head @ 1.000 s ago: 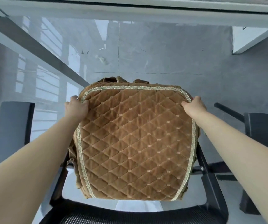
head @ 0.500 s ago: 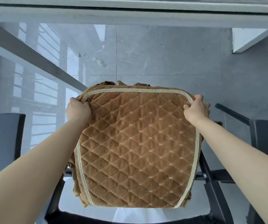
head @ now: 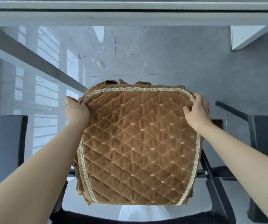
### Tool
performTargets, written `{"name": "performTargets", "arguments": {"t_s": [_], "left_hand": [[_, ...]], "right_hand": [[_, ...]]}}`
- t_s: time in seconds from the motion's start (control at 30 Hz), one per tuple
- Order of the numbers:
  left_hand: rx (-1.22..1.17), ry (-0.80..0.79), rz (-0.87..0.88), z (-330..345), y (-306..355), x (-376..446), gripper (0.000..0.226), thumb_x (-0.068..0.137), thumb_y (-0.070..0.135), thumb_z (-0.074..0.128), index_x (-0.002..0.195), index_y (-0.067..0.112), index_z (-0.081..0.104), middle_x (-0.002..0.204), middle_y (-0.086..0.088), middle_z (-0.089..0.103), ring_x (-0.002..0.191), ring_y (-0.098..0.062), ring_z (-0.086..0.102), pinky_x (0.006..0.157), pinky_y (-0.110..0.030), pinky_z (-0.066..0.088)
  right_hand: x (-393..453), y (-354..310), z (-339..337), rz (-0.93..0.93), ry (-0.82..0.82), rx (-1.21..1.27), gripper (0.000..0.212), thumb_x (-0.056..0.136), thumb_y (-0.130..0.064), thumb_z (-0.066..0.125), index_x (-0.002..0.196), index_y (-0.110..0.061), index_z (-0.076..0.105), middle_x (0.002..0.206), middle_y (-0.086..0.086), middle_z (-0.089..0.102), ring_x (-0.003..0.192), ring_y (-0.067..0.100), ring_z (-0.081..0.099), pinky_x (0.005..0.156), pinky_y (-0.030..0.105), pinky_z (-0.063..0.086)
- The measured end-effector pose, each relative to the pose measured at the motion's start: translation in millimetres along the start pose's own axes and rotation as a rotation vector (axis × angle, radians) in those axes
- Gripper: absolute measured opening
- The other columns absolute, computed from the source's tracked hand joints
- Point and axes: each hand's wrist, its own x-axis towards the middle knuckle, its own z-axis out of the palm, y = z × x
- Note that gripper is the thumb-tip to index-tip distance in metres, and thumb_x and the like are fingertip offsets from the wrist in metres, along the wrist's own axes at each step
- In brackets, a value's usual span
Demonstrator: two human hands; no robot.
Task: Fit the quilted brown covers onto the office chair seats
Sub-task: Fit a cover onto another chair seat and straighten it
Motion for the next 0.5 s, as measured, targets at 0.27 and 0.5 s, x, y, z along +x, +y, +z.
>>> {"name": "performTargets", "arguments": {"t_s": [0.27,0.5], "left_hand": [[0.463,-0.063,0.405,20,-44,-59,0.069,0.097,0.048,0.035,0.154,0.018,0.01,0.164,-0.001,0.007,0.145,-0.035,0.019,0.11,-0.054,0.026],[0.638,-0.192,0.373,22,-78,-108,0.075,0.098,0.052,0.029,0.156,0.017,-0.001,0.164,-0.006,-0.007,0.149,-0.038,-0.006,0.12,-0.051,0.01]], "right_hand": [[-43,29,25,-0.223,0.01,-0.302,0.061,0.097,-0.026,0.043,0.15,-0.013,0.017,0.158,0.024,0.001,0.145,0.045,0.009,0.11,0.056,0.031],[-65,45,23,-0.249,-0.095,-0.393,0.065,0.097,-0.026,0.045,0.152,-0.013,0.012,0.16,0.019,-0.006,0.146,0.045,0.007,0.111,0.052,0.031]]}}
